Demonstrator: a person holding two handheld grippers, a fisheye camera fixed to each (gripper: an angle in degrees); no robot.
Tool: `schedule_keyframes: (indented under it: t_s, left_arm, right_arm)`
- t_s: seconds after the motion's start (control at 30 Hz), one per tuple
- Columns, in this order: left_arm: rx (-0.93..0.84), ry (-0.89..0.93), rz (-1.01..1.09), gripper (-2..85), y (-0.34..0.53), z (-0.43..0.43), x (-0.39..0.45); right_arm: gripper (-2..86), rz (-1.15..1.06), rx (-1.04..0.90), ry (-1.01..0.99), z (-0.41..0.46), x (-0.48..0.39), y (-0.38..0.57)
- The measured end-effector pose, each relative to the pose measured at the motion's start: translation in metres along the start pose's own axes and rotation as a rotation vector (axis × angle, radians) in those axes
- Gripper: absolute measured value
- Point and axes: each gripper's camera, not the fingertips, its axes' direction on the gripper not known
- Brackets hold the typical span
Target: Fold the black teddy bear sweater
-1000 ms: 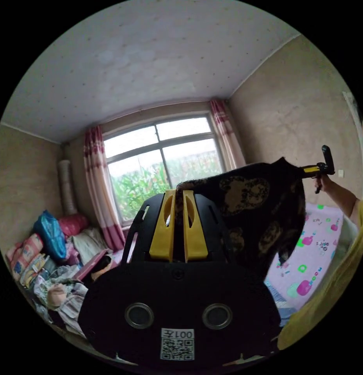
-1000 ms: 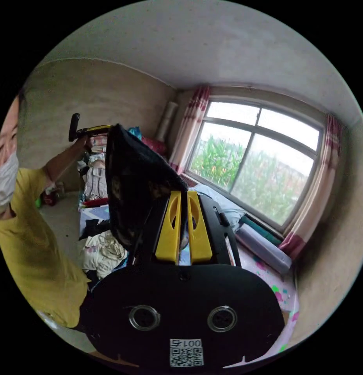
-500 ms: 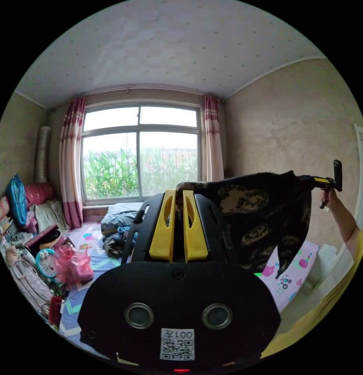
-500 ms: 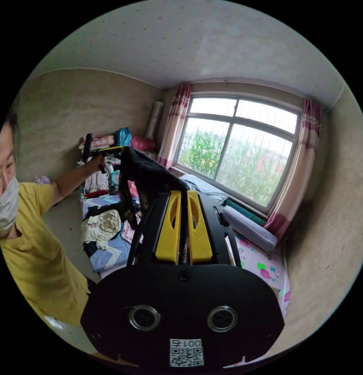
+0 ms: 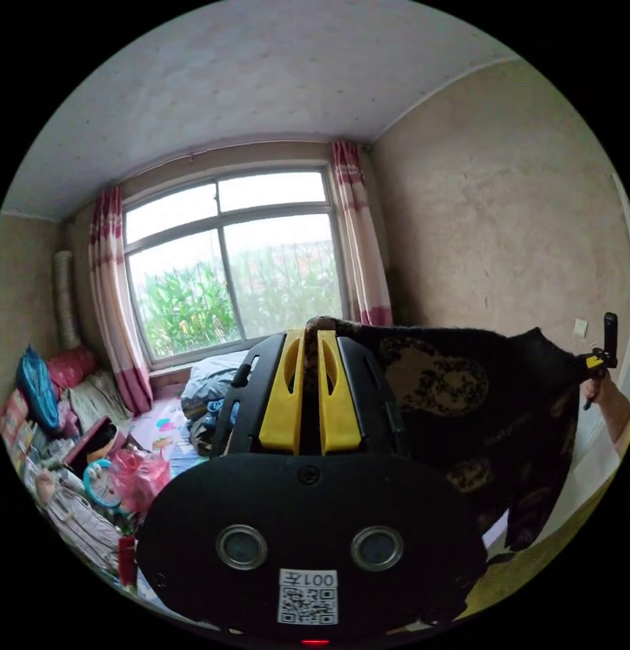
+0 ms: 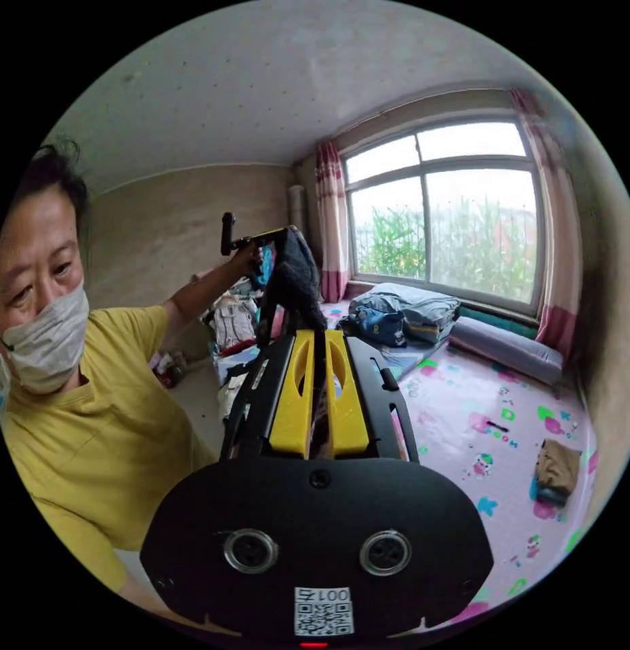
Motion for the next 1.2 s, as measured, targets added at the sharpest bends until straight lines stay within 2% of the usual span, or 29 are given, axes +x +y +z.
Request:
schedule_keyframes:
  t_s: [0.17,0.23,0.33,0.47,0.6,0.73,0.87,0.93,1.2]
  left_arm:
    - [-0.116,0.026,0.15,-0.9,-0.045,0.161,0.109]
    - [-0.173,0.069,0.17,-0.9,-0.045,0.253,0.176]
    - [-0.266,0.104,0.177,-0.8,-0.024,0.373,0.269]
    - [-0.446,0.148,0.134,-0.8,0.024,0.518,0.371]
    - [-0.678,0.204,0.195,-0.8,0.064,0.655,0.477]
    - [-0.686,0.291,0.242,-0.7,0.049,0.744,0.557]
    - [-0.719,0.337,0.228,-0.2,0.025,0.821,0.594]
    - [-0.792,0.411,0.173,0.5,0.018,0.873,0.604]
    - [-0.843,0.58,-0.029,1.3,0.005,0.988,0.586]
  right_arm:
    - [1.5,0.247,0.062,0.052,-0.034,0.121,0.093]
    - [1.5,0.338,0.072,0.082,-0.044,0.166,0.138]
    - [1.5,0.453,0.044,0.157,-0.057,0.24,0.216]
    - [1.4,0.726,-0.058,0.22,-0.078,0.337,0.313]
    - [1.4,0.821,-0.147,0.27,-0.109,0.396,0.355]
    - [1.5,0.936,-0.11,0.279,-0.144,0.452,0.377]
    - [1.6,0.954,-0.071,0.292,-0.164,0.487,0.377]
    - [1.7,0.957,-0.043,0.31,-0.173,0.497,0.374]
    - [1.0,0.95,0.087,0.395,-0.219,0.529,0.348]
